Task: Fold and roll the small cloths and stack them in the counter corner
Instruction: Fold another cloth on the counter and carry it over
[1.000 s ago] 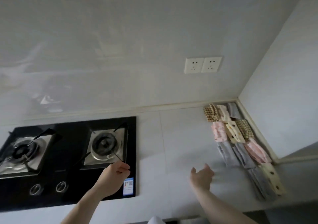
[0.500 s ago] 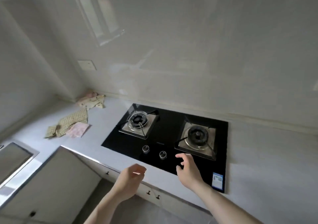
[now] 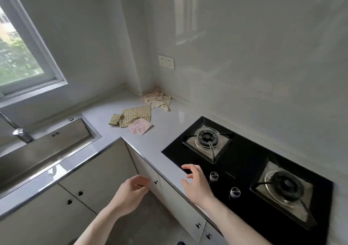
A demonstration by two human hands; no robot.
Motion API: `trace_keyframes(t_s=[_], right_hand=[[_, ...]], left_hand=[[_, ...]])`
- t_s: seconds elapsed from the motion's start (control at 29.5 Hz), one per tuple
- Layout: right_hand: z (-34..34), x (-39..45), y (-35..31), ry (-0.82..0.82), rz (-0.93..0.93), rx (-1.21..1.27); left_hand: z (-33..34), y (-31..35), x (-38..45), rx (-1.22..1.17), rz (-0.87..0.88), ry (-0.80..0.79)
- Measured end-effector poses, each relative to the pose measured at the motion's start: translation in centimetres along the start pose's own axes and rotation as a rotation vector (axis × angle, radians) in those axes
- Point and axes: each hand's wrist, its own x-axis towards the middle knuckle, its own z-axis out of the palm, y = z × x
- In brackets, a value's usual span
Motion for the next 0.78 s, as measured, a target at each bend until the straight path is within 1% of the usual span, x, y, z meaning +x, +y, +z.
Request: trace_keyframes(t_s=[0.17, 0.27, 0.34, 0.47, 0.61, 0.78], right_hand=[[3.6, 7.1, -2.6, -0.073, -0.017, 0.002], [5.4, 11.3, -4.5, -0.124, -0.035, -0.016], [6.4, 14.7, -5.8, -0.143, -0.067, -0.023], [8.0, 19.8, -7.9, -0.168, -0.073, -0.052], [9.4, 23.4, -9.0, -0.172, -0.075, -0.043], [10.9, 27.3, -9.1, -0.105, -0.022, -0.024]], left_hand=[[-4.0, -2.4, 4.3, 0.019, -0.065, 0.031], [-7.0, -3.3, 7.2, 0.040, -0.095, 0.076], [-8.9, -3.8, 9.7, 0.038, -0.104, 0.105], [-11.2, -5.2, 13.6, 0.023, -0.130, 0.142], [-12.7, -6.1, 17.3, 0.028, -0.132, 0.093], [-15.6, -5.9, 24.8, 0.074, -0.061, -0.003]])
